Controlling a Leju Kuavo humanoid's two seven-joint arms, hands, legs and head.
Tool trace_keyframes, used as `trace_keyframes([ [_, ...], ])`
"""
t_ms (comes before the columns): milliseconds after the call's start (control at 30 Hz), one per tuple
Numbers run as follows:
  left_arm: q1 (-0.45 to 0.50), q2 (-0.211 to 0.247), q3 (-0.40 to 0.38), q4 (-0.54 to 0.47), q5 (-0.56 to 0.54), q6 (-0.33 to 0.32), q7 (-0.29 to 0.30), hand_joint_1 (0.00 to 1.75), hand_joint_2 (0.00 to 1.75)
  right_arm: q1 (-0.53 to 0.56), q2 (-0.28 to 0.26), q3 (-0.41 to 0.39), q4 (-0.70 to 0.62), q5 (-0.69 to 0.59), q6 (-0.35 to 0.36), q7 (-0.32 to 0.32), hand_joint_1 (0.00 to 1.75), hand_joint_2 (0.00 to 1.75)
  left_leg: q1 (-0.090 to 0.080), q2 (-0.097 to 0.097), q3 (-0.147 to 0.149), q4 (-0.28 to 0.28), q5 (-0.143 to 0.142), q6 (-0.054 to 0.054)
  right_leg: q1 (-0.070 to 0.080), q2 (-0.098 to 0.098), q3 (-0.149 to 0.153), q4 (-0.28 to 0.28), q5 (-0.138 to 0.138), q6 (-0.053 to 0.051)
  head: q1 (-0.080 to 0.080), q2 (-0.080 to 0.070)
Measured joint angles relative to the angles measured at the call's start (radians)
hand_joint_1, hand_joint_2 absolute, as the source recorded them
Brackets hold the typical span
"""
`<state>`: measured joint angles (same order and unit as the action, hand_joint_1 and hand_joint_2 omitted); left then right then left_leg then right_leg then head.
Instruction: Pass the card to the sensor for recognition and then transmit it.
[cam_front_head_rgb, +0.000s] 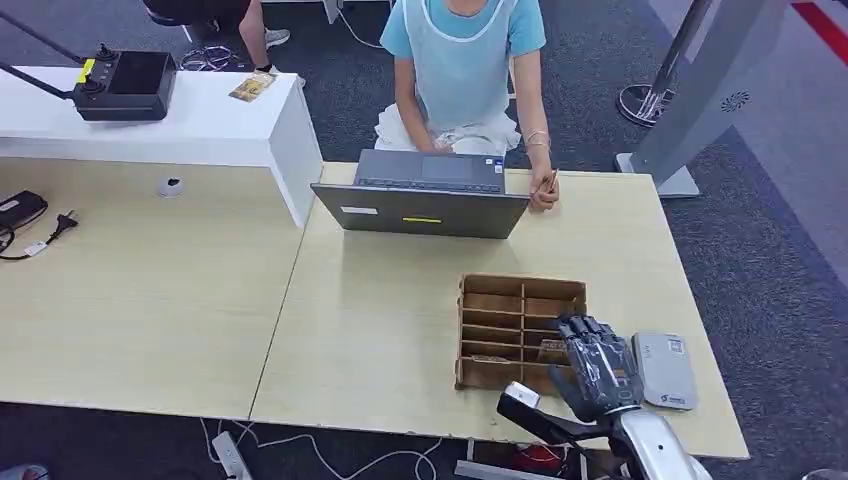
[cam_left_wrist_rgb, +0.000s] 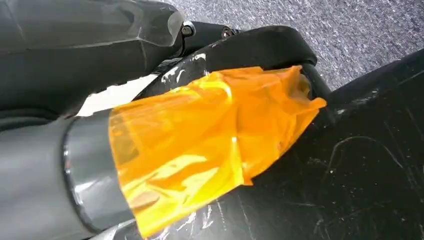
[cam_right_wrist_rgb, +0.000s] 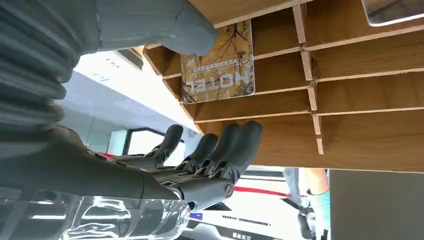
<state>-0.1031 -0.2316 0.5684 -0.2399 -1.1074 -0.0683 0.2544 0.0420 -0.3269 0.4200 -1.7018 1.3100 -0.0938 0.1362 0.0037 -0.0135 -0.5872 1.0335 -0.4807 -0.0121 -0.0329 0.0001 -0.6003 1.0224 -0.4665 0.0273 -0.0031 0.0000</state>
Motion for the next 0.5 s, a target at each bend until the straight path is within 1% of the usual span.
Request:
trace_keyframes([
  [33,0.0,0.0,0.0,0.0,0.0,0.0,0.002,0.0,0.0,0.0,0.0,0.0,0.0,0.0,0.0,0.0,1.2,1.75,0.0,0.0,0.0,0.0,0.0,0.0,0.0,0.0,0.0,0.0,0.0,0.0,0.0,0.0],
  [67,0.001,0.006,-0.004,0.0,0.0,0.0,0.007,0.0,0.0,0.003,-0.002,-0.002,-0.001,-0.012,-0.002,0.004,1.24,1.75,0.0,0.0,0.0,0.0,0.0,0.0,0.0,0.0,0.0,0.0,0.0,0.0,0.0,0.0],
  [100,0.006,0.015,-0.014,0.001,0.0,-0.002,-0.001,0.0,0.0,0.018,-0.01,-0.009,-0.011,-0.032,-0.008,0.014,1.29,1.75,0.0,0.0,0.001,0.0,0.0,0.0,0.0,-0.001,0.0,0.0,0.0,0.0,0.0,0.0],
  [133,0.016,0.033,-0.026,0.003,0.002,-0.007,-0.025,0.0,0.0,0.045,-0.029,-0.018,-0.03,-0.053,-0.026,0.022,1.29,1.75,0.0,-0.001,0.001,0.0,0.0,0.0,0.0,-0.002,0.001,0.0,-0.001,0.0,0.0,0.0],
  [167,0.025,0.051,-0.036,0.004,0.014,-0.011,-0.052,0.0,0.0,0.076,-0.052,-0.031,-0.051,-0.068,-0.046,0.03,1.36,1.75,0.0,-0.001,0.0,0.0,0.0,0.0,0.0,-0.003,0.001,0.0,-0.001,0.0,0.0,0.0],
  [233,0.028,0.074,-0.055,0.01,0.091,-0.02,-0.078,0.0,0.0,0.125,-0.089,-0.061,-0.085,-0.079,-0.066,0.042,1.36,1.75,0.0,0.0,-0.001,0.0,-0.002,0.0,0.0,-0.002,0.001,0.0,-0.001,0.0,0.001,0.0],
  [267,0.032,0.081,-0.062,0.013,0.125,-0.021,-0.082,0.0,0.0,0.14,-0.1,-0.068,-0.099,-0.081,-0.071,0.046,1.38,1.75,0.0,0.003,0.0,0.0,-0.003,-0.001,0.0,0.001,0.001,0.0,-0.002,-0.001,0.0,0.0],
  [300,0.034,0.086,-0.069,0.014,0.154,-0.021,-0.084,0.0,0.0,0.153,-0.107,-0.072,-0.11,-0.081,-0.071,0.049,1.34,1.75,0.0,0.005,0.001,0.0,-0.004,-0.002,0.0,0.003,0.001,0.0,-0.002,-0.001,0.0,0.0],
  [333,0.034,0.09,-0.077,0.015,0.18,-0.024,-0.084,0.0,0.0,0.166,-0.112,-0.074,-0.12,-0.08,-0.07,0.051,1.38,1.75,0.0,0.006,0.001,0.0,-0.005,0.0,0.0,0.003,0.001,0.0,-0.002,-0.001,0.0,0.0],
  [367,0.034,0.093,-0.083,0.017,0.201,-0.025,-0.084,0.0,0.0,0.176,-0.118,-0.076,-0.127,-0.077,-0.068,0.056,1.36,1.75,0.0,0.006,0.001,0.0,-0.005,0.0,0.0,0.003,0.001,0.0,-0.002,-0.001,0.0,0.0],
  [467,0.035,0.1,-0.098,0.02,0.229,-0.027,-0.084,0.0,0.0,0.186,-0.132,-0.079,-0.142,-0.076,-0.068,0.066,1.4,1.75,0.0,0.006,0.002,0.0,-0.005,0.0,0.001,0.003,0.001,0.0,-0.002,-0.001,0.0,0.0],
  [500,0.035,0.1,-0.103,0.02,0.23,-0.027,-0.084,0.0,0.0,0.189,-0.136,-0.079,-0.146,-0.077,-0.067,0.069,1.36,1.75,0.0,0.006,0.002,0.0,-0.005,0.0,0.0,0.003,0.001,0.0,-0.002,-0.001,0.0,0.0],
])
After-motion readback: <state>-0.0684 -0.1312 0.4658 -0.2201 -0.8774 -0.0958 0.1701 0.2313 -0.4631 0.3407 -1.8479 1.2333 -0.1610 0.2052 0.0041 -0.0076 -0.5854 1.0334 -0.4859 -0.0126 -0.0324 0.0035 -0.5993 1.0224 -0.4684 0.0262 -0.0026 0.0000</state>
